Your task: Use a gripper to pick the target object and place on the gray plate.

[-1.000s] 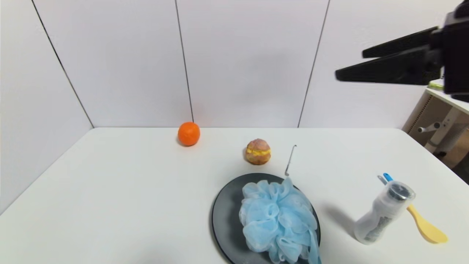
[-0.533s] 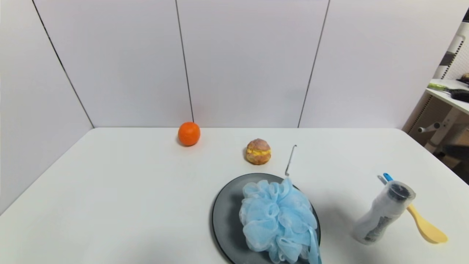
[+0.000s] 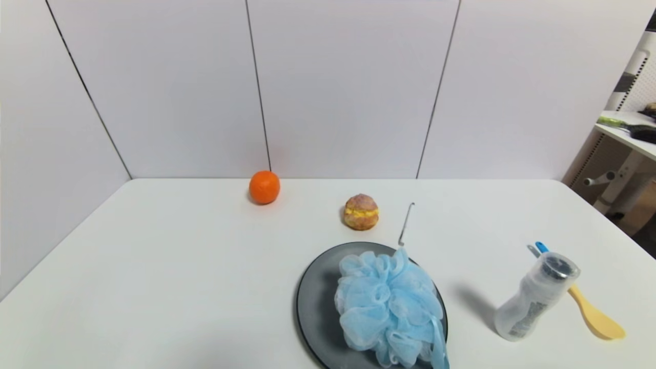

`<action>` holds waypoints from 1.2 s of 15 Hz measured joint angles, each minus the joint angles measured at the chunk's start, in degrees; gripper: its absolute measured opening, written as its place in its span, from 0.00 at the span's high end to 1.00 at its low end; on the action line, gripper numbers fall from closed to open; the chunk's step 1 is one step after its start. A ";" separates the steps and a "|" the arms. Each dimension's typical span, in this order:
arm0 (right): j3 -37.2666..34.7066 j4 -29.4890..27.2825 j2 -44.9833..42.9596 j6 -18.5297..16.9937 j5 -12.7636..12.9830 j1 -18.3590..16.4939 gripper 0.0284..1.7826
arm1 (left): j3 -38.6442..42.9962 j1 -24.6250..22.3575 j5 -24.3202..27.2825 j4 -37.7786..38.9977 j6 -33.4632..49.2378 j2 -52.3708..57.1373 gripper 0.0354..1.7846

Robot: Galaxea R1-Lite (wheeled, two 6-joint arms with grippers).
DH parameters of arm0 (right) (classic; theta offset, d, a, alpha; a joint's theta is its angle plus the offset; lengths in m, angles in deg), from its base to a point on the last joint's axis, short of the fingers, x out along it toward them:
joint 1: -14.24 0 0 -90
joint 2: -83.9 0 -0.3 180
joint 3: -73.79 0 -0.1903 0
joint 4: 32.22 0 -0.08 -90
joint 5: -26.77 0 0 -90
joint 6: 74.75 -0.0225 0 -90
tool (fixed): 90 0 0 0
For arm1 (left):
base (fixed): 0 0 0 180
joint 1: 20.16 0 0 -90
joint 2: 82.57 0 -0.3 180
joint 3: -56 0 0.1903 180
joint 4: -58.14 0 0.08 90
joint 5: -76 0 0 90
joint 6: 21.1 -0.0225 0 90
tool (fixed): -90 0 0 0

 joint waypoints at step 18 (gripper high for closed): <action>-18.60 20.39 -22.94 -8.13 -2.56 -1.05 0.05 | -0.02 0.00 -0.05 0.00 0.02 0.00 0.06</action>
